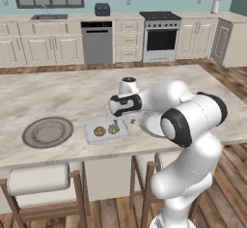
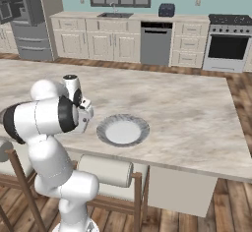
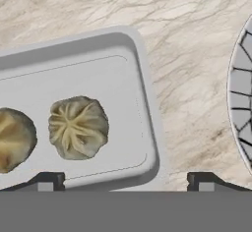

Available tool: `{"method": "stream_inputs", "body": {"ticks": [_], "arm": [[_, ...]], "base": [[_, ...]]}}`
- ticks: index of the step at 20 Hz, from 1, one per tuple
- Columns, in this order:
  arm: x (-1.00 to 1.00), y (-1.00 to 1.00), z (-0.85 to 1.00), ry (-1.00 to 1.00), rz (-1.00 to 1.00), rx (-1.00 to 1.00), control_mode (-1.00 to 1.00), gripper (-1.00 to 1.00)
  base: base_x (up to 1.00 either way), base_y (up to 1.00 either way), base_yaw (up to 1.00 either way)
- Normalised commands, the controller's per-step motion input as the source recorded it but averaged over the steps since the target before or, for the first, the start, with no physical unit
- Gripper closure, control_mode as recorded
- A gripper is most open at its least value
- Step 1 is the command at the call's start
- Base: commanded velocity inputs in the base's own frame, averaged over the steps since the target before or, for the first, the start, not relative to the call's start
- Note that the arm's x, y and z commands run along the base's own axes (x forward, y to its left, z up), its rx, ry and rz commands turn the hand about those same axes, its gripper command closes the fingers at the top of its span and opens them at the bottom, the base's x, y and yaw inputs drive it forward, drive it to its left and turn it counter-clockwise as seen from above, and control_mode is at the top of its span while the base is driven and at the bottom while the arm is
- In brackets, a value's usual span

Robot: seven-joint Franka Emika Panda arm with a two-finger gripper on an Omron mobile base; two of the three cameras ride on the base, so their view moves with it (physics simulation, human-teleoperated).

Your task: Place two dumplings into each of the tupperware containers and then place the containers in the fridge.

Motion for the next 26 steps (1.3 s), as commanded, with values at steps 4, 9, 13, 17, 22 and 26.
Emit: {"method": "stream_inputs", "body": {"ticks": [4,9,13,17,22,26], "arm": [[0.00,-0.62,-0.01,0.00,-0.01,0.00,-1.00,-1.00],[0.01,-0.16,-0.09,0.00,0.00,0.00,-1.00,-1.00],[0.12,0.00,-0.14,0.00,0.00,0.00,-1.00,-1.00],[0.16,0.00,-0.27,0.00,0.00,0.00,-1.00,-1.00],[0.09,0.02,-0.32,0.01,0.00,0.00,-1.00,-1.00],[0.03,0.02,-0.09,0.03,0.00,0.00,-1.00,-1.00]], "base": [[0.00,0.00,0.00],[0.00,0.00,0.00],[0.00,0.00,0.00],[0.00,0.00,0.00],[0.00,0.00,0.00],[0.00,0.00,0.00]]}}
